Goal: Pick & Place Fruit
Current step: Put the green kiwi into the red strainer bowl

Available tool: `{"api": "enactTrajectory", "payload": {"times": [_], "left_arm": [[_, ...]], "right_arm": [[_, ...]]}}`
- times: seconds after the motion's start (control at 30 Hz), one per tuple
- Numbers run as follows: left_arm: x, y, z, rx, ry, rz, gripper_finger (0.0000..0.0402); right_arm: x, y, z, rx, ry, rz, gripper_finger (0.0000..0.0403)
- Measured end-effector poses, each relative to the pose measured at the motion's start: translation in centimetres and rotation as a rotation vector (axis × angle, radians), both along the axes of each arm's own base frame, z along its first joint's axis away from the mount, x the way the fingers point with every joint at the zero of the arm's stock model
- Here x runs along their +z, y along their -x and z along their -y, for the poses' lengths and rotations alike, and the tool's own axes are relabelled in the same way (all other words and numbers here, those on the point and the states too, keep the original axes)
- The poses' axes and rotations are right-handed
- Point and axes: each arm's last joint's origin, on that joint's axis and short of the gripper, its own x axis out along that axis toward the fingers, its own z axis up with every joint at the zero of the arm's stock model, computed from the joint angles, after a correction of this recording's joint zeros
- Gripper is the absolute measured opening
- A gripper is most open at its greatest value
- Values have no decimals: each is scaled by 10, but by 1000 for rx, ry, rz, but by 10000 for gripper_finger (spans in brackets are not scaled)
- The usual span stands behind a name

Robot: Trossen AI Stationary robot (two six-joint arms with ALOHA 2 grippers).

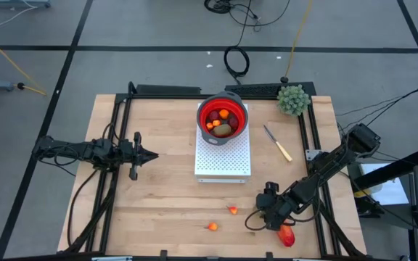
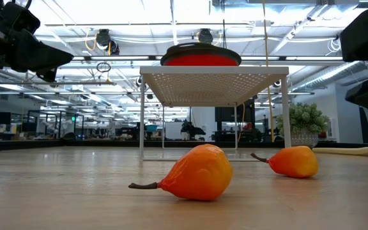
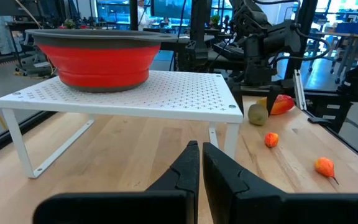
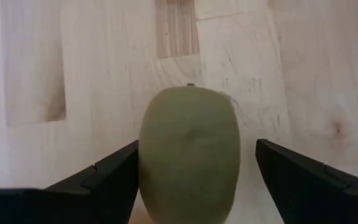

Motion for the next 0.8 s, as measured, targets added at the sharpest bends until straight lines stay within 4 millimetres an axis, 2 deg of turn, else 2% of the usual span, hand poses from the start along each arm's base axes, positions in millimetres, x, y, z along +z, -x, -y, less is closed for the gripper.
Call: {"api": "enactTrajectory", "payload": {"times": [0.27,0.43,0.63,0.8], "left_arm": [[0,0,0,0,0,0,19],[0,0,0,0,-3,0,19],[0,0,0,0,-7,0,19],[0,0,0,0,-6,0,19]], "right_arm": [[0,0,0,-13,-8,-2,237],[3,1,-3,10,-83,-32,191],[22,4,-3,35,-200,-7,190],[53,5,-5,160,-278,185,198]]}}
